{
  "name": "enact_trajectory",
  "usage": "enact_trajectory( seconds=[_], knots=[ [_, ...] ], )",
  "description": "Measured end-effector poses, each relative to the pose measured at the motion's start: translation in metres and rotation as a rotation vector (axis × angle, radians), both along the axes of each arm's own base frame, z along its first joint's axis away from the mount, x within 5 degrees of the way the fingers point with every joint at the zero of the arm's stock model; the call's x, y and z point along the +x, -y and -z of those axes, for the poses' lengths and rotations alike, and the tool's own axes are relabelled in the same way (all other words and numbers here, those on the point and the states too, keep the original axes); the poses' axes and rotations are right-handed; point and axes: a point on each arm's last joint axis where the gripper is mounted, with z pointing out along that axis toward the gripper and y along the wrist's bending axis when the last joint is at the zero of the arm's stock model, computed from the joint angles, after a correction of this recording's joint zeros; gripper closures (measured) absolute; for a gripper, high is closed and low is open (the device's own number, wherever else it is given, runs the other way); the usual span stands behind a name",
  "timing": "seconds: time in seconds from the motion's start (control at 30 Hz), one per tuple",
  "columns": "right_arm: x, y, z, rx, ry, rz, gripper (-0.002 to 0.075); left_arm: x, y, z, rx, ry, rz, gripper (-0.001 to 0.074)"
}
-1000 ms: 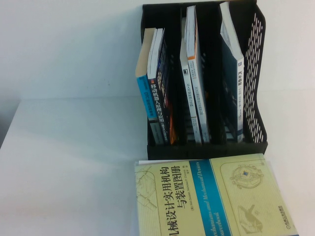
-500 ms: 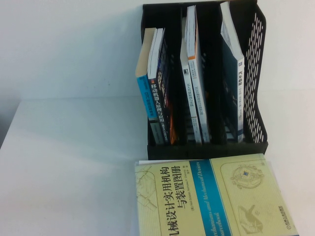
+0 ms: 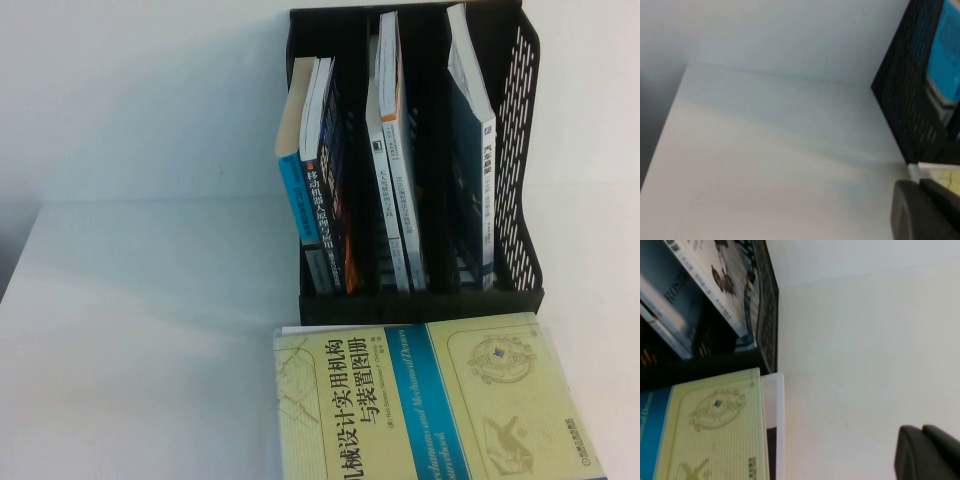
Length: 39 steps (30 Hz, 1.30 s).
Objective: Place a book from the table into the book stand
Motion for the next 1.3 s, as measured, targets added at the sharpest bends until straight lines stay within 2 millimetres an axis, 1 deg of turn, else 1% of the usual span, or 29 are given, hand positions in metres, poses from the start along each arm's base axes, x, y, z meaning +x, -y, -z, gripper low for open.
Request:
enact_trajectory(
  seconds=[0.13, 0.27, 0.37, 0.5, 0.67, 0.77, 0.87, 0.97, 1.17, 1.3],
  knots=[
    [0.022, -0.004, 0.000, 0.013, -0.093, -0.031, 0.0728, 0.019, 0.006, 0.010, -0.012, -0.146, 0.027, 0.0738],
    [0.043, -0.009, 0.011, 0.068, -0.206, -0.060, 0.0728, 0.036, 0.015, 0.021, -0.110, -0.290, 0.057, 0.0738],
    [0.059, -0.015, 0.023, 0.140, -0.317, -0.090, 0.0728, 0.045, 0.024, 0.026, -0.178, -0.363, 0.124, 0.0738],
    [0.083, -0.025, 0.040, 0.195, -0.440, -0.175, 0.0728, 0.059, 0.036, 0.034, -0.257, -0.438, 0.206, 0.0738],
    [0.114, -0.034, 0.061, 0.237, -0.519, -0.264, 0.0728, 0.072, 0.045, 0.042, -0.342, -0.498, 0.262, 0.0738],
    [0.129, -0.035, 0.077, 0.261, -0.546, -0.264, 0.0728, 0.079, 0.049, 0.047, -0.373, -0.535, 0.284, 0.0738],
    [0.139, -0.037, 0.092, 0.282, -0.582, -0.267, 0.0728, 0.084, 0.052, 0.051, -0.396, -0.561, 0.297, 0.0738],
    [0.144, -0.041, 0.101, 0.292, -0.597, -0.285, 0.0728, 0.086, 0.053, 0.054, -0.407, -0.577, 0.296, 0.0738],
    [0.146, -0.053, 0.106, 0.222, -0.580, -0.318, 0.0727, 0.087, 0.053, 0.055, -0.406, -0.579, 0.301, 0.0738],
    [0.146, -0.058, 0.106, 0.194, -0.568, -0.325, 0.0727, 0.087, 0.053, 0.055, -0.395, -0.572, 0.309, 0.0738]
  ],
)
